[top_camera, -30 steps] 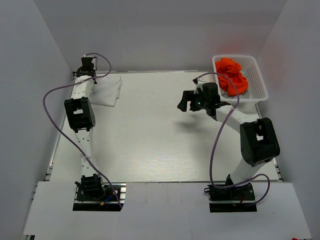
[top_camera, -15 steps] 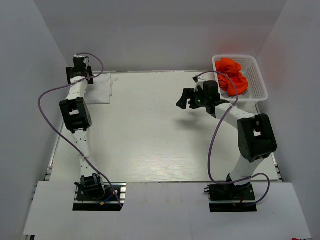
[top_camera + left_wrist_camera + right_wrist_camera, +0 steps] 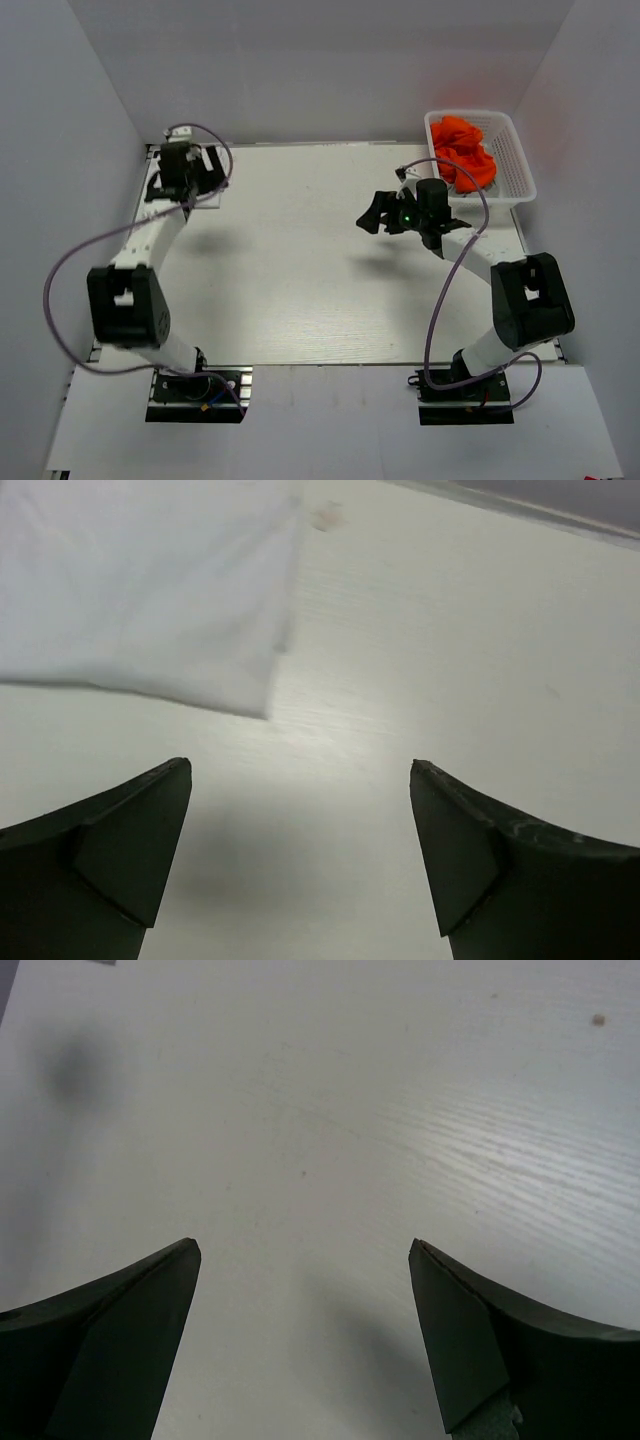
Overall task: Fold and stack the t-shirts
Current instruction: Put the neatly folded tshirt into the corner of the board with the left arm
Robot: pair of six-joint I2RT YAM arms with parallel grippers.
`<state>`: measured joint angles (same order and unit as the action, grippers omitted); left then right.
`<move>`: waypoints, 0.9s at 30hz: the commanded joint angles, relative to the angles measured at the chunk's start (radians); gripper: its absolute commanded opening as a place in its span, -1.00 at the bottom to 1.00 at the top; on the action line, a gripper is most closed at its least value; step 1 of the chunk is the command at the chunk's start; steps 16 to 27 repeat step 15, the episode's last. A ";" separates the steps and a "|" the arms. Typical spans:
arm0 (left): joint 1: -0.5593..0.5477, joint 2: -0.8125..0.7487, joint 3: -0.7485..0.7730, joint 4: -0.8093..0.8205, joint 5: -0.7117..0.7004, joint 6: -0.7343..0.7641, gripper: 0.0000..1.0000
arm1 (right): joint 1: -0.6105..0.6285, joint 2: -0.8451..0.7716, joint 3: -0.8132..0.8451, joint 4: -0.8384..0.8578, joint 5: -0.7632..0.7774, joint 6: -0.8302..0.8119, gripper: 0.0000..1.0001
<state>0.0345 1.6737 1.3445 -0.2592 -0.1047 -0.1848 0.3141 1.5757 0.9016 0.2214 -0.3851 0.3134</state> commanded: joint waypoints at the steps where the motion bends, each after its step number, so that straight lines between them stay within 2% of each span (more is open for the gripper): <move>1: -0.083 -0.234 -0.296 0.161 0.130 -0.167 1.00 | -0.006 -0.075 -0.055 0.021 -0.052 0.039 0.81; 2: -0.097 -0.341 -0.408 0.141 0.129 -0.186 1.00 | -0.004 -0.104 -0.113 0.024 -0.051 0.041 0.81; 5: -0.143 -0.489 -0.629 0.164 0.129 -0.249 1.00 | -0.007 -0.161 -0.176 0.033 -0.044 0.087 0.81; 7: -0.159 -0.581 -0.694 0.193 0.148 -0.249 1.00 | 0.000 -0.172 -0.213 0.080 -0.093 0.108 0.81; 9: -0.170 -0.604 -0.694 0.134 0.100 -0.249 1.00 | -0.004 -0.186 -0.268 0.142 -0.146 0.145 0.81; 13: -0.188 -0.626 -0.706 0.112 0.069 -0.249 1.00 | -0.003 -0.207 -0.331 0.197 -0.138 0.164 0.81; 27: -0.188 -0.652 -0.719 0.136 0.069 -0.249 1.00 | -0.003 -0.215 -0.339 0.190 -0.133 0.154 0.81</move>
